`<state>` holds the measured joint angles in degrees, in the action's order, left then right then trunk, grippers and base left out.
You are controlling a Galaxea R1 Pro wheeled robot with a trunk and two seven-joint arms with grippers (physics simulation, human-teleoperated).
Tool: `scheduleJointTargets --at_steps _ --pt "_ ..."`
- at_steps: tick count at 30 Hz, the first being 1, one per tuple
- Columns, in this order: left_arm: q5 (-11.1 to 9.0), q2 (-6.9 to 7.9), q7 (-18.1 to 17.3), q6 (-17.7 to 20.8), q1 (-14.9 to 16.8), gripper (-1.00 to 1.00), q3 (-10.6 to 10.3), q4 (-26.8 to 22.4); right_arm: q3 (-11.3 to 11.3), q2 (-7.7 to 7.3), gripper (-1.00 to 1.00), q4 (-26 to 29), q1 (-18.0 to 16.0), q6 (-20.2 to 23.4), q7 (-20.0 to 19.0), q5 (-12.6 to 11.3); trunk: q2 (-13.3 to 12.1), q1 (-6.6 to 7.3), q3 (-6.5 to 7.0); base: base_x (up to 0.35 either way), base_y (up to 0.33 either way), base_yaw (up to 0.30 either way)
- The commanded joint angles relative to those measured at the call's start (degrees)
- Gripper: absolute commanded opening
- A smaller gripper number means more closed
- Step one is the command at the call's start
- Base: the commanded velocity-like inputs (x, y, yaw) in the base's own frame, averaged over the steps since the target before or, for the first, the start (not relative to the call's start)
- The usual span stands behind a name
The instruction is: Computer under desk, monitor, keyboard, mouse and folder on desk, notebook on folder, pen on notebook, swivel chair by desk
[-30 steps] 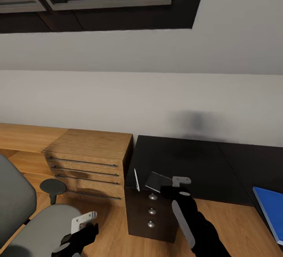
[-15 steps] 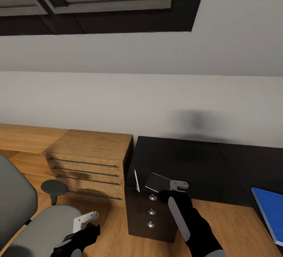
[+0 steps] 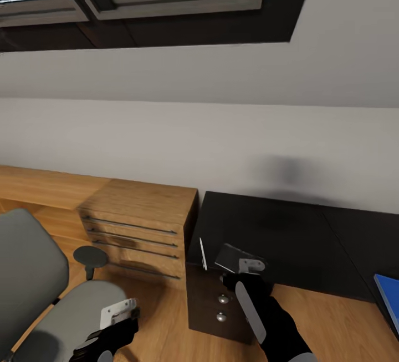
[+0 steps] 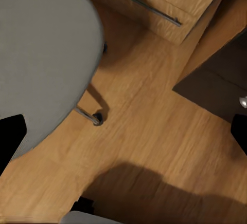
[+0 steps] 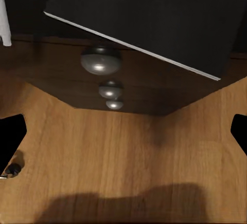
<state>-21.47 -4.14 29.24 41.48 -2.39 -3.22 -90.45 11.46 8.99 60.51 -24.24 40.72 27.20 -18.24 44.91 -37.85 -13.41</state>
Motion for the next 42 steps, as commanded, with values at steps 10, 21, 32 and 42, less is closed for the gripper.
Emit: scheduleJointTargets --at_steps 10,21,32,42 --pt "-0.7 -0.08 0.6 -0.1 0.0 1.00 -0.2 0.0 2.2 -0.29 1.00 -1.3 0.0 0.1 0.3 -0.5 0.1 -0.01 -0.48 0.057 0.000 0.251" --pt "-0.8 -0.15 0.4 -0.1 0.0 1.00 -0.3 0.5 7.2 -0.44 1.00 -1.6 0.0 -0.2 0.2 -0.4 0.1 -0.01 -0.76 0.313 0.000 0.099" --pt "-0.7 -0.17 0.4 -0.1 0.0 1.00 -0.4 0.5 10.4 -0.48 1.00 -4.6 -0.1 -4.3 0.0 -0.3 0.1 -0.01 -0.77 0.320 0.000 0.001" --pt "-0.8 -0.17 0.4 -0.1 0.0 1.00 -0.5 0.6 10.5 -0.66 1.00 -8.5 -0.1 -6.4 0.0 0.1 0.1 -0.01 -0.77 0.175 0.000 0.000"
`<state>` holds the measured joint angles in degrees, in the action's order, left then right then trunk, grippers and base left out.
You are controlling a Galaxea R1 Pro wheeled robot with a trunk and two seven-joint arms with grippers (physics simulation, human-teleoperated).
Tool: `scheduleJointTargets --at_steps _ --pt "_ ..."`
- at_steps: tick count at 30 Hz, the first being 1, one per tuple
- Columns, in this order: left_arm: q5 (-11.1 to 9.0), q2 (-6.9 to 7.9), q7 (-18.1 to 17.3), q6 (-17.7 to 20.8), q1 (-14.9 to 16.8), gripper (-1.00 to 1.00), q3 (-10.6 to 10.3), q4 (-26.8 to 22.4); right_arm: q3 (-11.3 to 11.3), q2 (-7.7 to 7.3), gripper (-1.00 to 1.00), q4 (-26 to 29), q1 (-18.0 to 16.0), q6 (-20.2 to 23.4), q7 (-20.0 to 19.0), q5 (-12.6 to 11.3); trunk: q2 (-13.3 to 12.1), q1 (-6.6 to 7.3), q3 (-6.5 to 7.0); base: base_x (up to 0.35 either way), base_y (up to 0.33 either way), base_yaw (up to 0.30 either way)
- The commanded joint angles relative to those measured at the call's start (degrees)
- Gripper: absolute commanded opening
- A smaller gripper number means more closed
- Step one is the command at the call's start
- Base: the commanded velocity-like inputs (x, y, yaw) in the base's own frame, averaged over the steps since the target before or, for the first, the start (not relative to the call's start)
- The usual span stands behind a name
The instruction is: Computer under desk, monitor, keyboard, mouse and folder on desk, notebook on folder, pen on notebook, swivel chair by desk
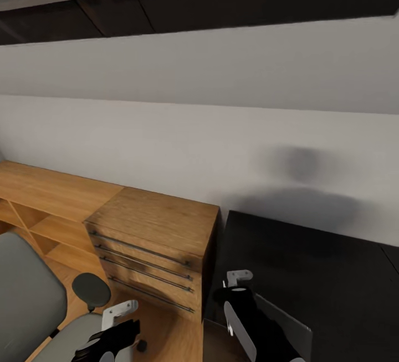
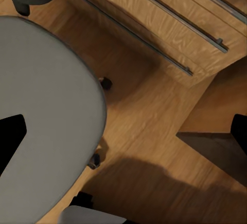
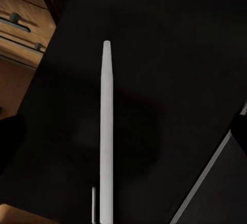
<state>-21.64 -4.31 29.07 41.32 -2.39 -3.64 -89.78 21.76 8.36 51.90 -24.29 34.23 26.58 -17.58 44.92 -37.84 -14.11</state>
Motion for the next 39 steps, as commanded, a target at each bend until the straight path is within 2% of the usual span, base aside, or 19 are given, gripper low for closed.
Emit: scheduleJointTargets --at_steps 1,7,11,12,15,18,19,20,23,29,32,36,39 --pt "-0.6 0.00 0.5 0.1 0.0 1.00 0.0 -0.1 0.2 -0.04 1.00 0.0 -0.1 0.0 0.6 -0.6 0.1 -0.02 -0.07 0.033 0.000 0.000" --pt "-0.6 0.00 0.5 0.1 0.0 1.00 0.0 0.1 0.1 -0.44 1.00 0.1 -0.1 -0.8 0.6 -0.5 0.1 -0.02 -0.07 0.010 0.000 0.000" --pt "-0.7 0.00 0.5 0.1 0.0 1.00 0.0 0.1 -0.2 -1.45 1.00 2.1 -0.1 -3.5 1.0 -0.6 0.1 -0.02 -0.07 0.001 0.000 0.000" --pt "-0.7 0.00 0.5 0.0 0.0 1.00 0.0 0.1 -0.3 -2.52 1.00 4.6 -0.1 -5.2 1.1 -0.7 0.1 -0.02 -0.07 -0.033 0.000 0.000" --pt "-0.6 0.00 0.5 0.1 0.0 1.00 0.0 0.2 -0.6 -2.96 1.00 5.6 -0.1 -5.6 1.2 -0.8 0.1 -0.02 -0.07 -0.127 0.000 0.000" --pt "-0.7 0.00 0.5 0.1 0.0 1.00 0.0 0.1 -2.3 -3.23 1.00 6.1 -0.1 -6.3 1.2 -0.9 0.1 -0.02 -0.07 -0.278 0.000 0.000" --pt "-0.7 0.00 0.5 0.1 0.0 1.00 0.0 0.1 -4.2 -3.31 1.00 6.2 0.0 -7.2 1.2 -1.0 0.1 -0.02 -0.07 -0.313 0.000 0.000" --pt "-0.7 0.00 0.5 0.0 0.0 1.00 0.0 0.1 -4.8 -3.34 1.00 6.3 0.0 -7.5 1.2 -1.0 0.1 -0.02 -0.07 -0.318 0.000 0.000" --pt "-0.7 0.00 0.5 0.1 0.0 1.00 0.0 0.1 -8.9 -3.37 1.00 6.3 0.0 -8.7 1.2 -1.1 0.1 -0.02 -0.07 -0.329 0.000 0.000" --pt "-0.7 0.00 0.5 0.1 0.0 1.00 0.0 0.1 -13.6 -3.19 1.00 6.1 0.0 -9.2 1.0 -1.3 0.1 -0.02 -0.07 -0.335 0.000 0.000" --pt "-0.7 0.00 0.5 0.1 0.0 1.00 0.0 0.1 -14.4 -3.12 1.00 6.0 0.0 -9.2 1.0 -1.3 0.1 -0.02 -0.07 -0.285 0.000 0.000" --pt "-2.0 0.00 0.5 0.0 0.0 1.00 0.2 0.0 -15.2 -3.26 1.00 5.9 0.0 -9.8 0.9 -1.5 0.1 -0.02 -0.07 -0.055 0.000 0.000" --pt "-3.0 0.04 0.5 -0.2 0.0 1.00 0.2 -0.1 -16.6 -3.31 1.00 5.8 0.1 -12.1 0.8 -3.5 0.1 -0.02 -0.07 -0.020 0.000 0.000"
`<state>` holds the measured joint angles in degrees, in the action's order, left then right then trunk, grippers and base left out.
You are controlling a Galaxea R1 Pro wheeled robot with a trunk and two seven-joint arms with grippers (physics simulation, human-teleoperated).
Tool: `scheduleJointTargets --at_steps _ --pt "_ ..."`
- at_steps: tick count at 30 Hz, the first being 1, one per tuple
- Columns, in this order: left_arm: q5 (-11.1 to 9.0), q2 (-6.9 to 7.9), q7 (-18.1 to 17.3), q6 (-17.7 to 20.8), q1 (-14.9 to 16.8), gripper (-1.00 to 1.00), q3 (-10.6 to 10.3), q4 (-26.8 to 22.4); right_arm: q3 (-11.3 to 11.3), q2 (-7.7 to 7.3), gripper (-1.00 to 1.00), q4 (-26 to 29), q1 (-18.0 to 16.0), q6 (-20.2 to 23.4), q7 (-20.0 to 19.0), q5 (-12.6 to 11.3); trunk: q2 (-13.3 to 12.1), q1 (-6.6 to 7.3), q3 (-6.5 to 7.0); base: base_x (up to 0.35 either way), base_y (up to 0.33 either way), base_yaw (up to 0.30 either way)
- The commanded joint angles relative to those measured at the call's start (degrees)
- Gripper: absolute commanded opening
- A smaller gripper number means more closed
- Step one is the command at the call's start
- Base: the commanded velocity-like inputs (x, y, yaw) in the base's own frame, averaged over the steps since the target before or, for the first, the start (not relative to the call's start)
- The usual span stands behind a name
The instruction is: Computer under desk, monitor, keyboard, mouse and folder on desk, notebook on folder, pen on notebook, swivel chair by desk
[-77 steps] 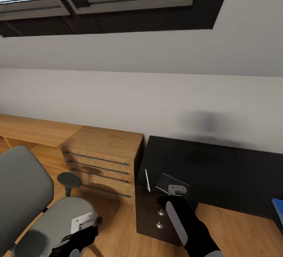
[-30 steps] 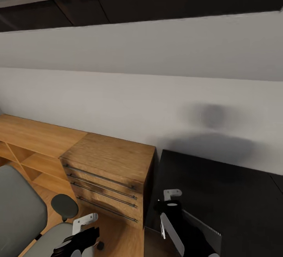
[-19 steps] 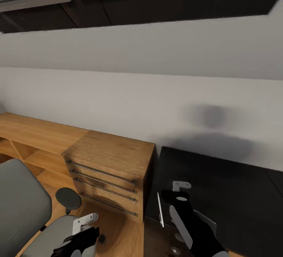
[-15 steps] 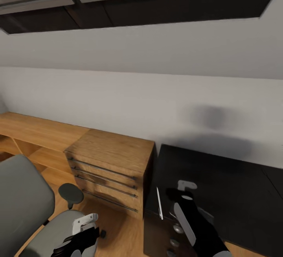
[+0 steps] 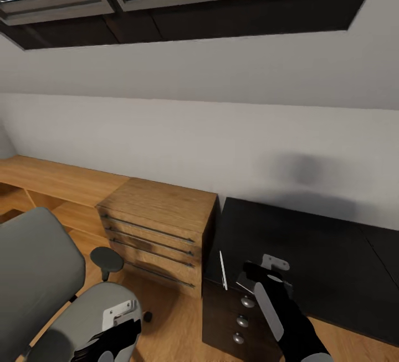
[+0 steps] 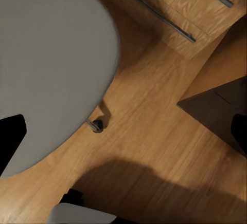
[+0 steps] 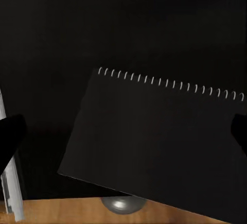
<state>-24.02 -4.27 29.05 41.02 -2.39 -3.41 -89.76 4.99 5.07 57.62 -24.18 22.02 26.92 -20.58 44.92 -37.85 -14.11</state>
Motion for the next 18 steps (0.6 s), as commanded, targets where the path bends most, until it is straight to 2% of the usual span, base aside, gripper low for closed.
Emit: scheduleJointTargets --at_steps 1,7,10,17,18 --pt "-0.9 0.02 0.6 -0.1 0.0 1.00 0.0 -0.1 -0.5 -0.07 1.00 0.0 0.0 -1.5 0.5 -1.8 0.1 -0.01 -0.07 -0.009 0.000 0.000" --pt "-1.2 0.01 0.6 -0.5 0.0 1.00 -0.1 0.0 -1.9 -0.52 1.00 -1.4 0.0 -5.0 0.8 -3.9 0.1 -0.01 -0.07 -0.002 0.000 0.000" --pt "-1.3 0.02 0.7 -0.5 0.0 1.00 -0.1 0.0 -2.2 -1.64 1.00 -1.7 0.0 -5.3 0.9 -4.1 0.1 -0.01 -0.07 0.124 0.000 0.000" --pt "-1.3 0.01 0.7 -0.6 0.0 1.00 -0.3 0.1 -2.3 -4.72 1.00 -2.3 -0.2 -4.8 1.0 -3.8 0.1 -0.01 -0.07 0.202 0.000 0.000" --pt "-1.3 -0.03 0.7 -0.6 0.0 1.00 -0.3 0.1 -2.3 -6.55 1.00 -4.9 -0.6 -4.3 0.9 -3.8 0.1 -0.01 -0.07 0.034 0.000 0.000"
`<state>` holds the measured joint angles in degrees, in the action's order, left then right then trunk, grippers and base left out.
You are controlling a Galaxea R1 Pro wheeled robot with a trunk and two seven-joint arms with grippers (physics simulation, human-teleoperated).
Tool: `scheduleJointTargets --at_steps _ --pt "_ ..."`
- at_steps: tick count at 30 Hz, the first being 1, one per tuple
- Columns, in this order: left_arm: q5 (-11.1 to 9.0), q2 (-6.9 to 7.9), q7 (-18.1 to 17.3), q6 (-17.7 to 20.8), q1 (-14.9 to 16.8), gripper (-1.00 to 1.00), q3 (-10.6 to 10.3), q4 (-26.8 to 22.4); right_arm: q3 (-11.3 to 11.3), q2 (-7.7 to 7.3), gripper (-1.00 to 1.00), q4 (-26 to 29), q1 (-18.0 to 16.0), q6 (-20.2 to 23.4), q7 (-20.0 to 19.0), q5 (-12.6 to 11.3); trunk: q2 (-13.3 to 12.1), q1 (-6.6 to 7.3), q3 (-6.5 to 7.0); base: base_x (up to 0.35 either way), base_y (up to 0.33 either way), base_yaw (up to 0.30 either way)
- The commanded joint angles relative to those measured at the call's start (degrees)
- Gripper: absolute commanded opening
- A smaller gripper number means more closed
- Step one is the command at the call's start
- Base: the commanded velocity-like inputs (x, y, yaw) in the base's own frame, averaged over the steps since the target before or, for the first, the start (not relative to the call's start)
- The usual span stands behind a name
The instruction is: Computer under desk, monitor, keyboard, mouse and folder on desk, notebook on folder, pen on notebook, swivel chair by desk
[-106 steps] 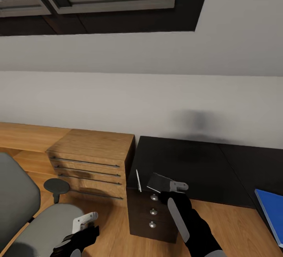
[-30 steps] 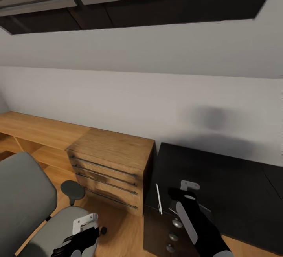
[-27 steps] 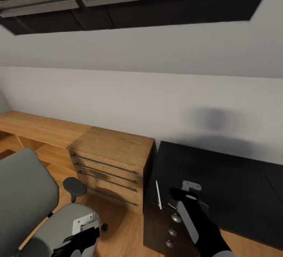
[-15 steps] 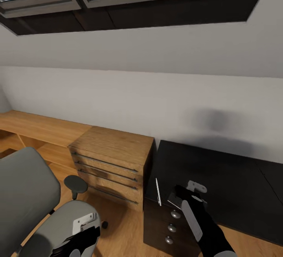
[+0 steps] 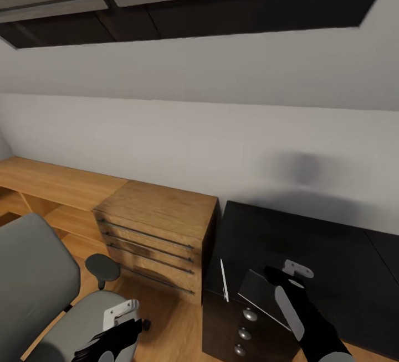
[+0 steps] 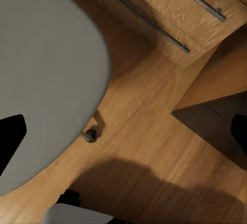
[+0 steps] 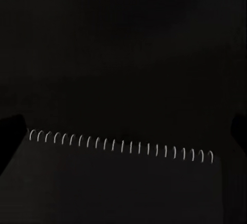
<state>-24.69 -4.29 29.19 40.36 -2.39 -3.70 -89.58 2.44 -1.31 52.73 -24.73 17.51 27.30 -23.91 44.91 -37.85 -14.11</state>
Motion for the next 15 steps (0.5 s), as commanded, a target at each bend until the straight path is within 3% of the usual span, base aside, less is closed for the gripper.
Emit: scheduleJointTargets --at_steps 1,6,15 --pt "-0.6 -0.01 0.5 0.1 0.0 1.00 -0.1 -0.1 0.3 -0.47 1.00 -0.8 -0.3 0.3 0.4 -0.4 0.1 -0.02 -0.07 0.027 0.000 0.000" --pt "-0.6 -0.02 0.5 0.1 0.0 1.00 -0.2 0.0 0.4 -1.95 1.00 -5.7 -3.3 0.4 0.1 -0.4 0.1 -0.02 -0.07 0.059 0.000 0.000" --pt "-0.6 -0.02 0.4 0.1 0.0 1.00 -0.3 1.3 0.7 -2.76 1.00 -9.1 -4.7 0.4 0.0 1.1 0.1 -0.02 -0.07 0.133 0.000 0.000"
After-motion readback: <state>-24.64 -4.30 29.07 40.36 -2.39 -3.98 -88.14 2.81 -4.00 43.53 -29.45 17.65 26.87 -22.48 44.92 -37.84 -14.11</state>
